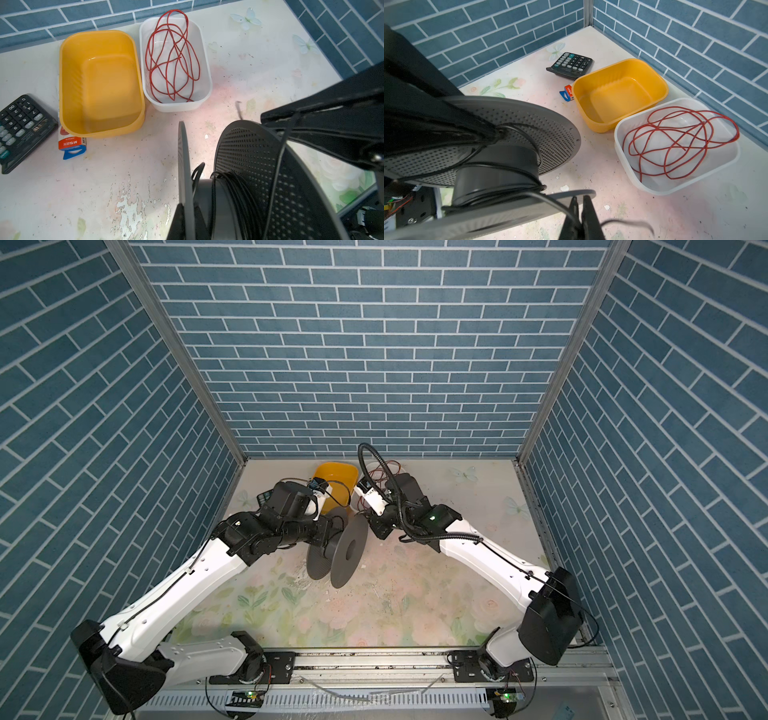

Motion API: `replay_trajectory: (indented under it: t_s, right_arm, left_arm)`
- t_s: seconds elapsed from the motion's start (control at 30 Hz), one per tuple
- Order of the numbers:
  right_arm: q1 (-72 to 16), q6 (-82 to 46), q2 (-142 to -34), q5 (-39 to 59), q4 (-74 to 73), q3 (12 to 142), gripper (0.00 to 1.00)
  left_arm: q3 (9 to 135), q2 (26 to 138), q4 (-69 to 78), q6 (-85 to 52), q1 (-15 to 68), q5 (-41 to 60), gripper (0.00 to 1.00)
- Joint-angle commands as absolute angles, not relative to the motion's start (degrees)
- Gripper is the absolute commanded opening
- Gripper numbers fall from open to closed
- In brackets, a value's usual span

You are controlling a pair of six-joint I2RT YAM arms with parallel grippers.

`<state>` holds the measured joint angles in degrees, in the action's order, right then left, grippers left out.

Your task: Wrap the cables

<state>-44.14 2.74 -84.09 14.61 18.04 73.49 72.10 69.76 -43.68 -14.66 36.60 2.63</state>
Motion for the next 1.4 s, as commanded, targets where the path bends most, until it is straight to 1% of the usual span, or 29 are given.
replay_trajectory:
  t_s: [0.0, 0.13, 0.47, 0.6, 0.63, 0.73, 0.8, 0.9, 1.03, 1.17, 1.37]
  right_arm:
    - [-37.7, 0.1, -83.0, 18.5, 13.6, 70.0, 0.1]
    - [-35.3, -0.9, -82.3, 19.2, 10.3, 67.4, 0.15]
    - [-34.1, -3.4, -83.3, 26.1, 5.6, 63.0, 0.14]
    - [-34.0, -5.0, -81.8, 28.8, 2.8, 60.0, 0.17]
    - [-34.0, -5.3, -81.3, 28.8, 2.3, 59.2, 0.16]
    - [-33.9, -7.3, -79.8, 27.3, -0.6, 56.1, 0.03]
    - [-33.8, -8.7, -79.1, 28.0, -3.7, 53.4, 0.0]
    - [-33.6, -10.8, -79.0, 30.9, -7.6, 50.5, 0.0]
    - [-33.6, -12.8, -79.1, 34.4, -9.4, 48.8, 0.0]
    - [-33.4, -18.4, -80.9, 42.4, -14.8, 47.1, 0.0]
    - [-33.2, -28.6, -83.4, 49.8, -25.0, 44.9, 0.0]
  left_arm:
    - [75.2, 68.3, -46.6, -12.1, 35.7, 11.8, 0.0]
    - [76.8, 69.4, -47.4, -11.1, 35.2, 12.4, 0.0]
    - [77.9, 69.3, -45.0, -12.2, 32.9, 18.6, 0.0]
    - [77.7, 68.8, -43.7, -13.3, 31.1, 21.9, 0.0]
    - [77.6, 68.6, -43.2, -13.7, 30.7, 22.5, 0.0]
    - [75.8, 67.6, -39.8, -16.4, 28.3, 27.0, 0.0]
    - [74.3, 66.8, -36.4, -19.0, 26.3, 30.6, 0.0]
    - [72.6, 66.4, -32.4, -21.5, 24.6, 34.7, 0.0]
    - [72.0, 66.4, -30.7, -23.1, 23.2, 36.8, 0.0]
    - [67.5, 64.8, -20.7, -29.7, 20.4, 41.4, 0.0]
    - [62.2, 65.2, -9.1, -35.4, 19.5, 42.1, 0.0]
